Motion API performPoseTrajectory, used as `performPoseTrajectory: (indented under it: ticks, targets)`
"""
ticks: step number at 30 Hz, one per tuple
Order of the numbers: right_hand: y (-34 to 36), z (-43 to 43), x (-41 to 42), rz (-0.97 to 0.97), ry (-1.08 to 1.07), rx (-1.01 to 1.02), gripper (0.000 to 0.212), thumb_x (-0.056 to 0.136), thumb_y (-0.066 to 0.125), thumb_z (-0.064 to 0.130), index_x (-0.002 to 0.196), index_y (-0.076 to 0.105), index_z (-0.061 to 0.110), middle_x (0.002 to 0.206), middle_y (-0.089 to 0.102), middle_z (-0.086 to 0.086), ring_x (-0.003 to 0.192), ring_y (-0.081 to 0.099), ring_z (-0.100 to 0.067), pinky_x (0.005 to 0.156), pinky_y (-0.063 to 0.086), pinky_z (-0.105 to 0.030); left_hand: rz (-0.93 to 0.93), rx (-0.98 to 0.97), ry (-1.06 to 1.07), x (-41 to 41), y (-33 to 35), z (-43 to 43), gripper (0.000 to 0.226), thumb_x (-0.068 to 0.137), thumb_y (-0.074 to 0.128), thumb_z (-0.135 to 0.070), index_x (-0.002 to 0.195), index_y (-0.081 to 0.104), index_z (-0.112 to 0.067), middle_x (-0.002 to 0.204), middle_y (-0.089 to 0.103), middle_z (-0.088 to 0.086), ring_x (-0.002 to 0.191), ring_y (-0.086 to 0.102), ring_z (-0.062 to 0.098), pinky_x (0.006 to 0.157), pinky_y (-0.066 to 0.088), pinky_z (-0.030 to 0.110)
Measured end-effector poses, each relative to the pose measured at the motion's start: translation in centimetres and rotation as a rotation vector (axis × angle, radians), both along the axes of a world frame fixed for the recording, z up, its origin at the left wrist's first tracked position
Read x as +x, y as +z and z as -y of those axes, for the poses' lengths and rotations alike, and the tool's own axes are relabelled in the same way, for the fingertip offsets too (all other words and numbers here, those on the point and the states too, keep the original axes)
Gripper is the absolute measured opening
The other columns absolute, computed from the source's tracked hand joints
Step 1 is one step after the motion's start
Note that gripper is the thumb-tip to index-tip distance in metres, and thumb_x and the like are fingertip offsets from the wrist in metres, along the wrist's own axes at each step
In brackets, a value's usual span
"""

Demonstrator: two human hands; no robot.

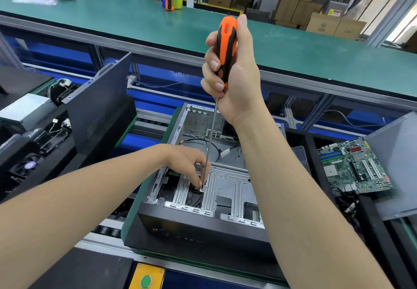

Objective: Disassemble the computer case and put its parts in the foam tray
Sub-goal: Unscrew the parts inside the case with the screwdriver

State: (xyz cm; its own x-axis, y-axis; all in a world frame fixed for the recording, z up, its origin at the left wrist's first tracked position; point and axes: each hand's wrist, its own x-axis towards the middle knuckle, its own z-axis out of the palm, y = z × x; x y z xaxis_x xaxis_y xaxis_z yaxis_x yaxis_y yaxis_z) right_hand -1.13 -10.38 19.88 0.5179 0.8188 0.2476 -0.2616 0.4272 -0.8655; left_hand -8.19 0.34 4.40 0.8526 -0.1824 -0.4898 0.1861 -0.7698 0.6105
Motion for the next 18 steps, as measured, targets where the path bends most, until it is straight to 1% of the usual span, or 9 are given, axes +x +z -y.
performPoseTrajectory:
  ticks: [2,4,6,8,10,13,14,16,18]
  targets:
    - [0.24,0.07,0.04,0.010,-0.006,0.000,0.061,0.112,0.032,0.058,0.090,0.063,0.010,0.065,0.039,-0.001,0.046,0.022,-0.015,0.039,0.024,-0.024,-0.019,-0.005,0.017,0.10,-0.14,-0.06,0.012,0.084,0.082,-0.033,0.088,0.072,-0.027,0.110,0.068,-0.009,0.107,0.063,0.012,0.090,0.044,0.028]
    - [0.49,0.16,0.09,0.023,-0.009,0.000,0.061,0.111,0.031,0.058,0.090,0.063,0.010,0.065,0.039,-0.001,0.046,0.022,-0.015,0.039,0.024,-0.024,-0.032,0.001,0.034,0.15,-0.20,-0.13,0.011,0.083,0.083,-0.036,0.082,0.073,-0.031,0.112,0.067,-0.012,0.109,0.061,0.009,0.097,0.045,0.031]
    - [0.63,0.23,0.08,0.016,-0.001,0.006,0.061,0.111,0.032,0.058,0.089,0.063,0.010,0.065,0.039,-0.001,0.046,0.022,-0.015,0.040,0.024,-0.024,-0.036,0.006,0.034,0.23,-0.26,-0.20,0.013,0.083,0.083,-0.036,0.077,0.072,-0.033,0.107,0.067,-0.014,0.108,0.062,0.007,0.101,0.045,0.033]
    - [0.54,0.28,0.05,0.005,-0.003,0.004,0.061,0.112,0.032,0.058,0.090,0.063,0.010,0.065,0.039,-0.002,0.046,0.022,-0.015,0.040,0.023,-0.024,-0.043,0.002,0.026,0.31,-0.25,-0.16,0.017,0.083,0.083,-0.033,0.072,0.071,-0.034,0.100,0.068,-0.014,0.102,0.064,0.009,0.100,0.047,0.035]
    - [0.32,0.30,0.01,0.005,-0.013,-0.004,0.061,0.112,0.031,0.058,0.090,0.063,0.010,0.065,0.039,-0.002,0.046,0.022,-0.015,0.040,0.022,-0.024,-0.053,-0.001,0.031,0.36,-0.07,-0.03,0.020,0.083,0.084,-0.033,0.068,0.071,-0.036,0.099,0.071,-0.010,0.100,0.066,0.014,0.098,0.051,0.037]
    - [0.08,0.35,0.06,0.009,-0.016,0.000,0.061,0.112,0.031,0.057,0.090,0.064,0.011,0.066,0.039,-0.001,0.046,0.023,-0.014,0.041,0.022,-0.025,-0.058,0.010,0.038,0.32,0.01,0.00,0.021,0.083,0.084,-0.033,0.066,0.073,-0.039,0.105,0.072,-0.008,0.099,0.065,0.008,0.092,0.049,0.032]
    - [0.05,0.36,0.10,0.011,-0.014,0.003,0.061,0.112,0.031,0.057,0.089,0.064,0.011,0.066,0.039,-0.001,0.046,0.024,-0.014,0.040,0.022,-0.025,-0.056,0.018,0.035,0.33,-0.04,-0.03,0.020,0.083,0.084,-0.034,0.066,0.073,-0.039,0.105,0.072,-0.008,0.100,0.065,0.007,0.094,0.048,0.032]
    - [0.05,0.37,0.13,0.015,-0.014,0.008,0.061,0.112,0.031,0.057,0.090,0.064,0.011,0.066,0.039,-0.002,0.046,0.024,-0.014,0.040,0.022,-0.025,-0.048,0.039,0.015,0.33,-0.07,-0.05,0.018,0.083,0.085,-0.035,0.069,0.073,-0.037,0.104,0.072,-0.007,0.103,0.065,0.012,0.100,0.049,0.039]
    - [-0.03,0.35,0.08,0.020,-0.009,0.007,0.060,0.112,0.031,0.057,0.090,0.063,0.010,0.066,0.038,-0.002,0.045,0.024,-0.015,0.040,0.022,-0.025,-0.040,0.049,0.001,0.33,-0.07,-0.09,0.018,0.083,0.084,-0.036,0.070,0.071,-0.035,0.101,0.071,-0.006,0.103,0.065,0.016,0.102,0.050,0.042]
